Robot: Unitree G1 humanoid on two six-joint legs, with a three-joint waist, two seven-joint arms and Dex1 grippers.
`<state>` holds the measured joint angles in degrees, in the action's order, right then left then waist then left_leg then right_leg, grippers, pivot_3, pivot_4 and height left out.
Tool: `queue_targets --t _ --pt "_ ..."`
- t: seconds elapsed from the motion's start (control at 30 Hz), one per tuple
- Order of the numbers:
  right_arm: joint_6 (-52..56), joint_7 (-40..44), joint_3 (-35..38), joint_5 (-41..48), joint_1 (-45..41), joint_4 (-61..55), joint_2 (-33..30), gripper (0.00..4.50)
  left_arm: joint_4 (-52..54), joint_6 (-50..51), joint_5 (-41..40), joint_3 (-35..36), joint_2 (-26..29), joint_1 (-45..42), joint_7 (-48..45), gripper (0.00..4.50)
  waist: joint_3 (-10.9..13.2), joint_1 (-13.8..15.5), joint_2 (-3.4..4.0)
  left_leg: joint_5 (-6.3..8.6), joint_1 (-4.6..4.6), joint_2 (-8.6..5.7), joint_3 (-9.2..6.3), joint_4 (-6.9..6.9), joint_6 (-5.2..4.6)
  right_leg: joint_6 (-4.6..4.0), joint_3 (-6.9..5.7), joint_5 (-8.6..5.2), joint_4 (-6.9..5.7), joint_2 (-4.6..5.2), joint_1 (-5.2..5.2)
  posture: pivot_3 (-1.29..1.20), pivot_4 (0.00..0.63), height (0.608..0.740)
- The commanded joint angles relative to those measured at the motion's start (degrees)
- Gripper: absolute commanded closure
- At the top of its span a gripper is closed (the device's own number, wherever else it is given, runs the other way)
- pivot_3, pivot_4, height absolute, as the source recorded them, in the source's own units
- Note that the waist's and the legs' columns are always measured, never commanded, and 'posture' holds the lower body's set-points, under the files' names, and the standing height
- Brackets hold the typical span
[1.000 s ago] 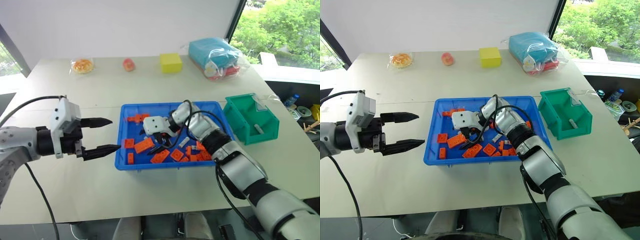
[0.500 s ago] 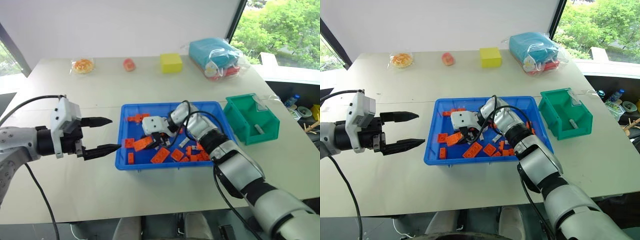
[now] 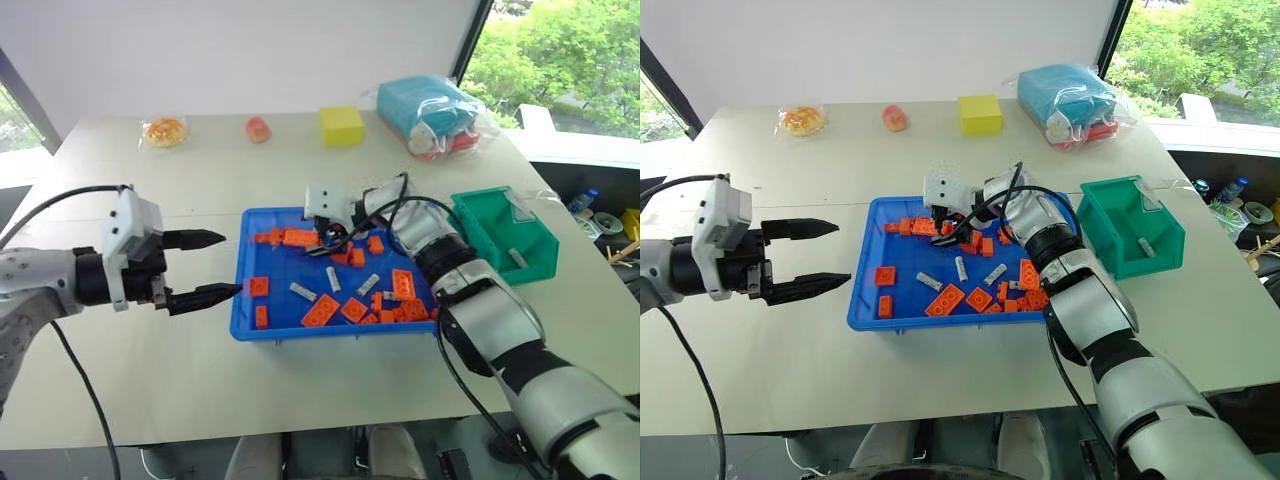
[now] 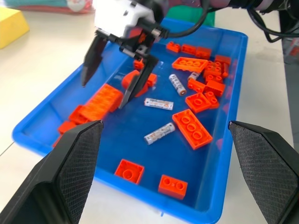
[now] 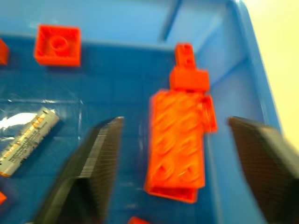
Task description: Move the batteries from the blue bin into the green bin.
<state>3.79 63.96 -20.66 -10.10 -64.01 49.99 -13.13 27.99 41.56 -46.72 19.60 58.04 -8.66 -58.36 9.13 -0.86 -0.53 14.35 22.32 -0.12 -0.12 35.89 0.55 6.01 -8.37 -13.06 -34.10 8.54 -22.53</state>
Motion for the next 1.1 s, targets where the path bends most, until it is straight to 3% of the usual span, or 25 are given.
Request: queue_targets --t 0.03,0.17,0.37,0.6,0.83,0.93,1.1 --pt "9.82 1.01 4.12 5.18 3.74 -15.02 -0.87 0.83 0.45 -0.85 -0.01 0.67 0.48 -0.6 -0.42 0.0 0.0 0.04 0.0 0.0 0.0 0.01 0.0 0.0 0.0 0.0 0.0 0.0 0.0 0.0 0.01 0.0 0.15 0.706" --pt "23.72 4.03 2.87 8.07 15.06 -38.77 -5.16 0.83 0.65 -0.67 -0.19 0.1 0.07 -0.59 -0.25 0.0 0.0 0.38 -0.01 0.0 0.0 0.02 -0.06 0.03 0.0 0.01 0.0 0.01 0.04 0.02 0.12 0.0 0.15 0.706" --pt "42.01 1.83 -0.85 9.15 22.71 -56.55 -8.98 0.83 0.97 -0.72 -0.52 -1.5 -0.3 -0.98 -0.93 0.0 -0.01 0.34 -0.01 0.12 0.01 0.03 -0.08 0.07 0.19 0.0 0.0 -0.19 0.12 0.04 0.05 0.0 0.15 0.706" --pt "44.98 -1.64 -4.93 9.22 22.47 -55.69 -9.69 0.83 -0.94 -1.19 0.39 -4.14 -0.56 -4.4 -1.64 0.0 -0.01 0.41 -0.02 0.11 0.02 0.03 -0.04 0.05 0.18 0.09 0.0 -0.12 0.12 0.02 0.0 0.0 0.15 0.706" --pt "43.52 -5.3 -7.17 8.68 19.21 -46.52 -6.67 0.83 -1.16 -1.25 0.64 -5.08 -0.8 -5.57 -1.46 0.0 -0.03 0.26 -0.05 0.07 0.03 0.01 -0.05 0.07 0.1 0.1 0.0 -0.09 0.11 0.03 0.0 0.0 0.15 0.706" --pt "41.32 -5.79 -9.1 7.55 19.15 -44.5 -7.09 1.68 -0.87 -1.08 0.48 -4.59 -0.63 -5.28 -1.42 0.0 -0.03 0.29 -0.06 0.02 0.03 0.01 -0.05 0.05 0.01 0.11 0.0 -0.08 0.12 0.03 0.0 0.0 0.15 0.706" --pt "38.62 -5.37 -10.27 7.34 19.2 -43.41 -7.27 4.33 -0.49 -1.05 0.33 -3.67 -0.43 -4.4 -1.3 0.0 -0.06 0.28 -0.11 0.02 0.02 0.01 -0.06 0.05 0.01 0.11 0.0 -0.09 0.12 0.03 0.01 0.0 0.15 0.706"
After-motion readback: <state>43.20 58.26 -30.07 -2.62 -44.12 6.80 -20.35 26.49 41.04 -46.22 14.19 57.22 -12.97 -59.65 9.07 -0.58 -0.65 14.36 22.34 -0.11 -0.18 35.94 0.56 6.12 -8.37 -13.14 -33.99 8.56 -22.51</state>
